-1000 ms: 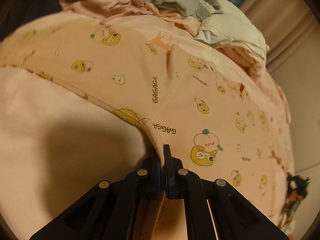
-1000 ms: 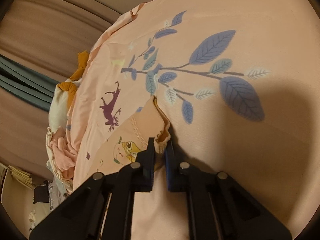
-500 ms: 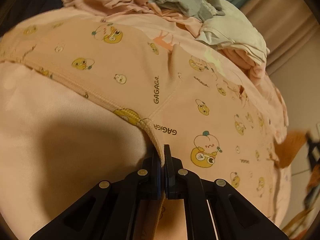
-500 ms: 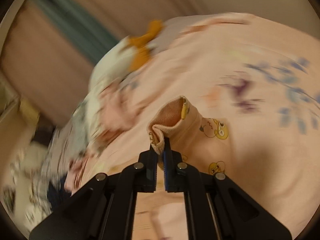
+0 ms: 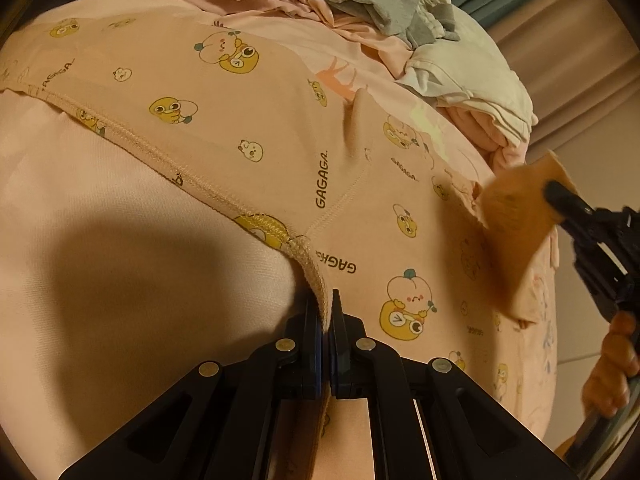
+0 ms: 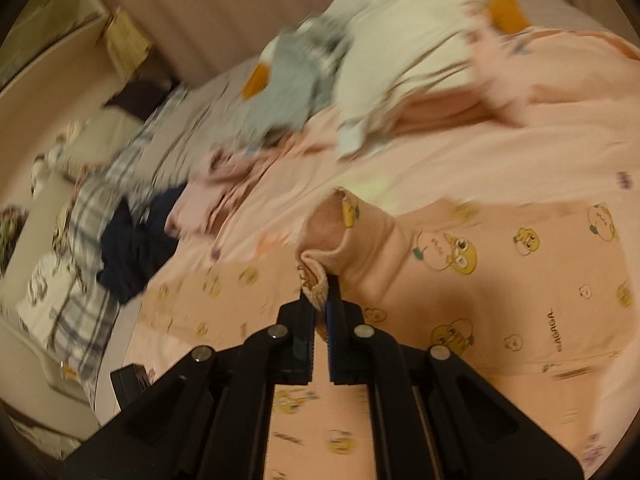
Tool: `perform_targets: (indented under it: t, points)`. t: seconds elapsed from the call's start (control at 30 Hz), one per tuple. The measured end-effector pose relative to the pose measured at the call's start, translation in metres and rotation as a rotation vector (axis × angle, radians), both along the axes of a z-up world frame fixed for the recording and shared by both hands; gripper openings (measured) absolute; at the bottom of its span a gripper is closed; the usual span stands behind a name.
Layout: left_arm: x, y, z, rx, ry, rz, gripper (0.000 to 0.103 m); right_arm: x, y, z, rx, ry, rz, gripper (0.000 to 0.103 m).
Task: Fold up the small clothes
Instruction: 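Fold the sleeve across the shirt body with the right tool and release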
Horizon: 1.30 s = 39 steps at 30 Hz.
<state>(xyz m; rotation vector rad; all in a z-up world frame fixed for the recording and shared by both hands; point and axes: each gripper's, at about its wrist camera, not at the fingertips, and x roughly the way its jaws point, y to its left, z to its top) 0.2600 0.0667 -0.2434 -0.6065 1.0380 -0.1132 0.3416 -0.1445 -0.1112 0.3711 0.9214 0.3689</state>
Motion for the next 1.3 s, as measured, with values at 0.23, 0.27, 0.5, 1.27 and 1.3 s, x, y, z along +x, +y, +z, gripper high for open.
perform_targets:
  t: [0.23, 0.27, 0.5, 1.27, 1.3]
  points:
    - [0.000, 0.005, 0.002, -0.083, -0.012, 0.002, 0.006, 0.001, 0.055, -0.021, -0.179, 0.037, 0.114, 0.014]
    - [0.000, 0.007, 0.003, -0.101, -0.003, 0.009, 0.007, -0.001, 0.055, -0.021, -0.195, 0.040, 0.130, 0.025]
    - [-0.020, -0.014, 0.053, 0.052, -0.045, -0.022, 0.054, -0.045, -0.018, 0.023, -0.314, -0.090, 0.116, 0.069]
    - [0.072, -0.068, 0.016, -0.149, 0.016, 0.035, 0.033, -0.056, -0.194, -0.072, -0.386, 0.102, -0.087, 0.053]
    - [0.078, -0.067, 0.014, -0.119, 0.018, 0.053, 0.027, -0.055, -0.193, -0.074, -0.408, 0.085, -0.081, 0.051]
